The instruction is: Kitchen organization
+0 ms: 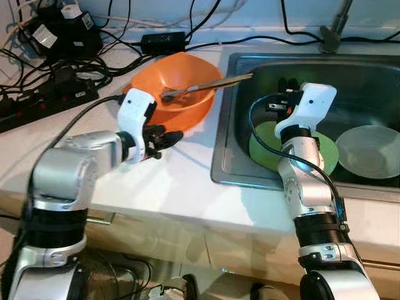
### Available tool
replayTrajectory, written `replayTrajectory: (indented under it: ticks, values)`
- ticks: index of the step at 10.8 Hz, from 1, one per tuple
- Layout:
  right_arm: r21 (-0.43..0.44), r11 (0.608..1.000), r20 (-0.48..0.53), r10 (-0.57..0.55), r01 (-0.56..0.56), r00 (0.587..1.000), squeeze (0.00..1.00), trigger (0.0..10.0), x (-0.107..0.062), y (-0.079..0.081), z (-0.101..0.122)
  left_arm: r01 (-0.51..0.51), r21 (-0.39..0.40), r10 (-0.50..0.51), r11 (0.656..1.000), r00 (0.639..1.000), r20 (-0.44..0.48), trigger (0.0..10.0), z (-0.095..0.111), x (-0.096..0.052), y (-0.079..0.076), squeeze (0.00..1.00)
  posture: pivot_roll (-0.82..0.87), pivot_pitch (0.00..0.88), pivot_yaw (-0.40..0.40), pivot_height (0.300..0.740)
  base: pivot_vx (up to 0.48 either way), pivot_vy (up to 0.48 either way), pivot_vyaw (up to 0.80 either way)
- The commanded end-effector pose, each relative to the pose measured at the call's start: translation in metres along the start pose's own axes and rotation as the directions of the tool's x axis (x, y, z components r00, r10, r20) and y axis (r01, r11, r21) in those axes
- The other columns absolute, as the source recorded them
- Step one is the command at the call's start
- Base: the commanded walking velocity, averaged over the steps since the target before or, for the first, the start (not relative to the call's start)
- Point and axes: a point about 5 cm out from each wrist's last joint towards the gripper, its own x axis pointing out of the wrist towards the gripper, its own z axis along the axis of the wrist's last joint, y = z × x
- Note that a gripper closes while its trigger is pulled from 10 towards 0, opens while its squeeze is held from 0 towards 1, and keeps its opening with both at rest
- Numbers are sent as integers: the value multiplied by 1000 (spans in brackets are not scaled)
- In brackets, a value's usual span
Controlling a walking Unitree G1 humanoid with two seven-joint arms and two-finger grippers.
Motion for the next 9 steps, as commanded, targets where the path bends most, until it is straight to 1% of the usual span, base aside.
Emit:
replayTrajectory:
  ticks: [1,2,3,6,7,8,9]
  values:
    - [-9,999,-67,-35,35,997,0,10000,-7,-12,-19,-20,-3,20,1000,1000,-6,10000,1,-10,1,0,209,102,158,740,0,0,0]
    - [-10,999,-66,-38,38,997,0,10000,-6,-13,-19,-26,-7,26,1000,1000,-17,10000,-2,-17,-3,0,214,100,154,740,0,0,0]
    - [-12,999,-68,-39,38,997,0,10000,-5,-14,-20,-27,-13,27,1000,999,-28,10000,-4,-19,-5,0,218,98,150,740,0,0,0]
    - [-22,999,-59,-33,31,998,0,10000,3,-16,-17,4,-46,-6,999,999,-50,10000,-15,-26,-20,0,244,97,131,740,0,0,0]
    - [-21,999,-57,-30,29,998,0,10000,4,-15,-17,-32,-46,34,998,999,40,10000,-5,-26,-23,0,247,104,121,740,0,0,0]
    - [-20,999,-55,-29,28,998,0,10000,6,-15,-17,-42,-49,48,998,989,136,10000,10,-29,-25,0,251,106,113,740,0,0,0]
    - [-20,999,-54,-28,27,998,0,10000,7,-15,-17,-42,-28,46,999,985,165,10000,19,-31,-26,0,249,106,112,740,0,0,0]
